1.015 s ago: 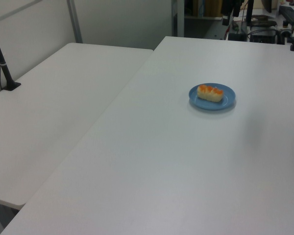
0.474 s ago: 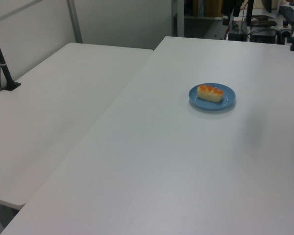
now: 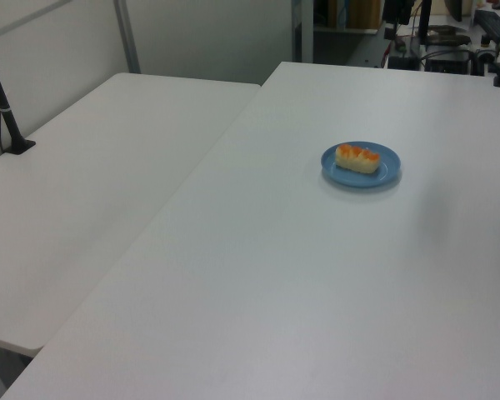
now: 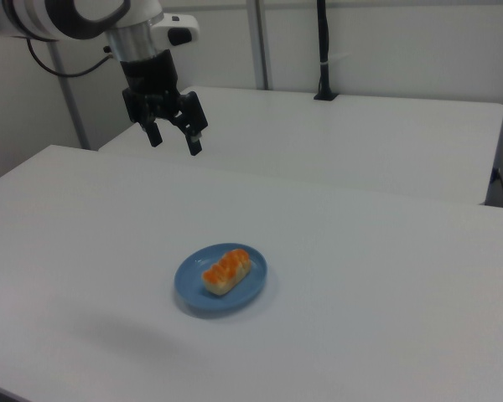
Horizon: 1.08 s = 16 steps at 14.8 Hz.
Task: Put the bread on the table
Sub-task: 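Move the gripper down toward the bread roll on the blue plate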
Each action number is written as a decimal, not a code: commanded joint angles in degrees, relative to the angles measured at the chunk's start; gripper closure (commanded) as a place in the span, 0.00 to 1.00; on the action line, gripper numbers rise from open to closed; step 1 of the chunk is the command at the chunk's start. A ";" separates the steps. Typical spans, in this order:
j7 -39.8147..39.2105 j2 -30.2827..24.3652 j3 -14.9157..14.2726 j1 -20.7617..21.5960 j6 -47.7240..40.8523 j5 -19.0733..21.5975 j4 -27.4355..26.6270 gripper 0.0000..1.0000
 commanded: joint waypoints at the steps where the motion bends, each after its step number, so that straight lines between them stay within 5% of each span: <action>1: -7.24 0.79 -0.60 -0.46 -1.00 -1.67 -1.01 0.00; 5: -7.96 2.55 -0.60 -2.31 0.57 -1.58 -4.52 0.01; 12: -3.22 2.64 -0.60 -2.57 25.60 -1.14 -21.65 0.00; 16: -1.81 5.97 -0.60 -2.57 31.52 -1.14 -24.58 0.00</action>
